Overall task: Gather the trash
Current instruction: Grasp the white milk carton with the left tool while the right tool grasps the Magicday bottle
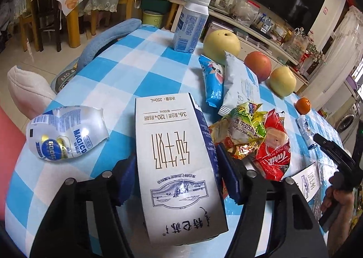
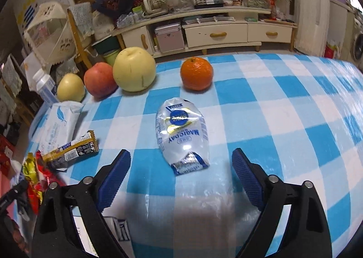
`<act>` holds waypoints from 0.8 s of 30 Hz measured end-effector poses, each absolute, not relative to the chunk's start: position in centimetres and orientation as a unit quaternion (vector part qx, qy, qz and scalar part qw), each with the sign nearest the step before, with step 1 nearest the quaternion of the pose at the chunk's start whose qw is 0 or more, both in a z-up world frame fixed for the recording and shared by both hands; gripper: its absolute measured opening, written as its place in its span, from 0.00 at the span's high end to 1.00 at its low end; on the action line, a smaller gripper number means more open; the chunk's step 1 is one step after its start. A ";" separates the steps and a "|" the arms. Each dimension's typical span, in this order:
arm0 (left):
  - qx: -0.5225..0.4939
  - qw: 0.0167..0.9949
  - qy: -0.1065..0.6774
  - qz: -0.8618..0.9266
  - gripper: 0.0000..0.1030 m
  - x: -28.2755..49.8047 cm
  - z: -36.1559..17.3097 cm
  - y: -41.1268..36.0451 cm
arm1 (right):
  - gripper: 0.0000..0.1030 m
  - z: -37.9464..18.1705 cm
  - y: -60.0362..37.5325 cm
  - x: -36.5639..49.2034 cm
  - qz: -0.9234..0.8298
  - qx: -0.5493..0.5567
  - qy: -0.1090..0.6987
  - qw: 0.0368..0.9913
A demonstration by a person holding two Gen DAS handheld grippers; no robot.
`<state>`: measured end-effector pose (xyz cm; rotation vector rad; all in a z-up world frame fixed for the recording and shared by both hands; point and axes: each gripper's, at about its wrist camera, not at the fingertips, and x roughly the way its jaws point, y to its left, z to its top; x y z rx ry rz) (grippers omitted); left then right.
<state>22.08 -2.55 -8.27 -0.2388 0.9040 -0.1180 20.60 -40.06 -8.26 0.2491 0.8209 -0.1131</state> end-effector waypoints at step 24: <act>-0.119 0.894 0.425 -0.075 0.37 21.8 -8.2 -1.9 | 0.44 -9.8 -39.1 23.7 -0.082 0.061 0.425 0.900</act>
